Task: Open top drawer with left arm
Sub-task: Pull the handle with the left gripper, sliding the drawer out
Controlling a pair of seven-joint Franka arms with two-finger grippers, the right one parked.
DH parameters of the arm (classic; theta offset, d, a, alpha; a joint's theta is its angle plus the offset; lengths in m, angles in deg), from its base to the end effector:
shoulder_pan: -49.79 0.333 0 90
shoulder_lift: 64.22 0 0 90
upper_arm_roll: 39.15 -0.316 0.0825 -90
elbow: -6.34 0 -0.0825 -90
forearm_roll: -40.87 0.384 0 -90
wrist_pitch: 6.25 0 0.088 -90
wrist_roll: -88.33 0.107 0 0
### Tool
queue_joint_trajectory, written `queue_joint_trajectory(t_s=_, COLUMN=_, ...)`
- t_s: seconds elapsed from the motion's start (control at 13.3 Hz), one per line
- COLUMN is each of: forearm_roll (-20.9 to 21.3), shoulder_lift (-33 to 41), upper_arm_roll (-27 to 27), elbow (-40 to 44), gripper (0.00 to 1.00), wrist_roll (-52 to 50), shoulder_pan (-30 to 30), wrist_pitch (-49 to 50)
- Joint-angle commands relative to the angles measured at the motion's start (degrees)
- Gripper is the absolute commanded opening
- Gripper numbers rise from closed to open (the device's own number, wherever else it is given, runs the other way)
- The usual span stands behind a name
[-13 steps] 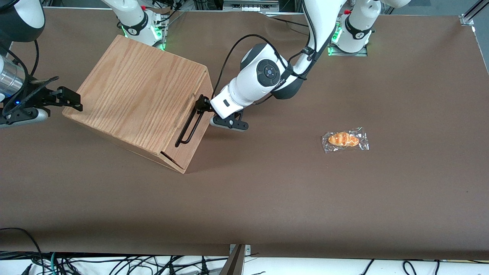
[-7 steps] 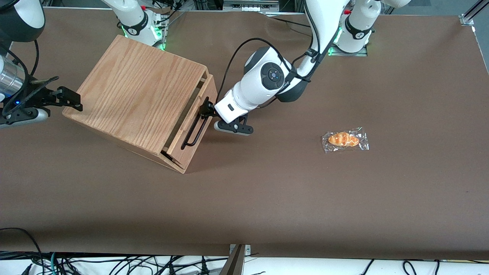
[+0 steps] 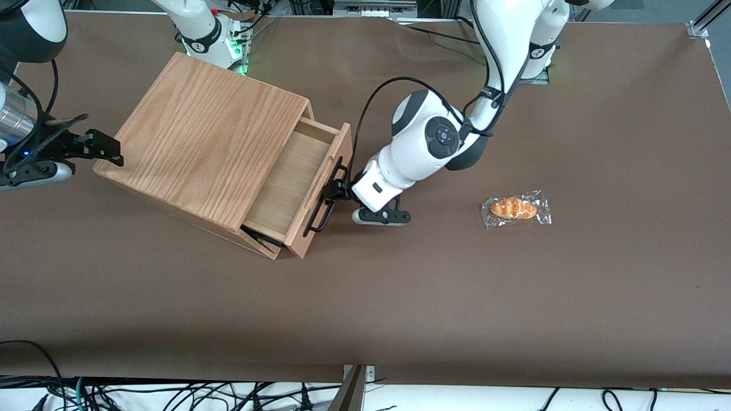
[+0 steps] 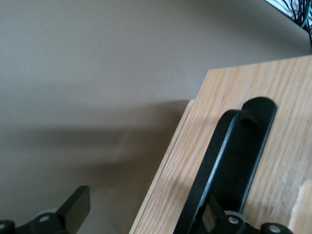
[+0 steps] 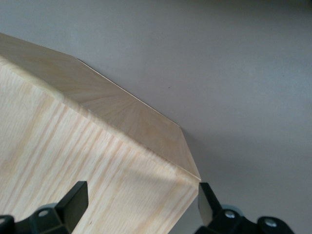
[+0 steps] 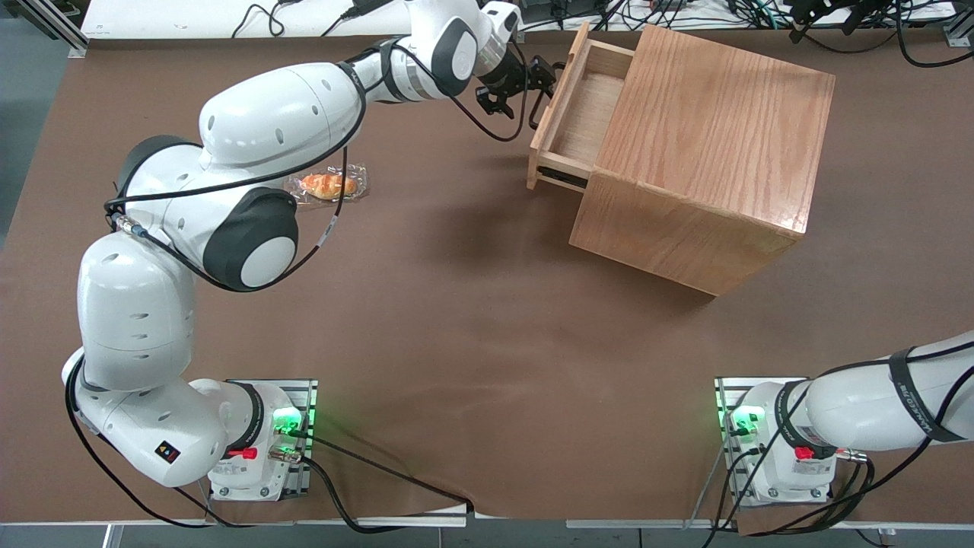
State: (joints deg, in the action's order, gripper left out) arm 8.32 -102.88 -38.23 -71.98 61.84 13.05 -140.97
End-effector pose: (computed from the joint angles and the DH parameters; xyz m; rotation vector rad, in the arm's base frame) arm 0.5979 -0.4674 0.3545 2.5775 0.1978 0.0056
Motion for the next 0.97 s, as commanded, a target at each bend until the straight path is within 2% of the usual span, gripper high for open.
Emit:
queue_joint_trajectory(t_s=0.0, forearm_roll=2.40, shoulder_lift=-0.63, upper_arm_roll=-0.05, elbow=1.59, gripper=1.00, wrist_roll=-0.94, shoulder_pan=1.75, wrist_pitch=0.95)
queue_joint_trajectory(t_s=0.67, forearm_roll=2.49, shoulder_lift=-0.63, upper_arm_roll=-0.05, elbow=1.15, gripper=1.00, wrist_roll=0.29, shoulder_pan=3.86, wrist_pitch=1.38)
queue_joint_trajectory(t_s=0.9, forearm_roll=4.34, shoulder_lift=-0.63, upper_arm_roll=-0.05, elbow=1.24, gripper=1.00, wrist_roll=0.29, shoulder_pan=4.21, wrist_pitch=1.74)
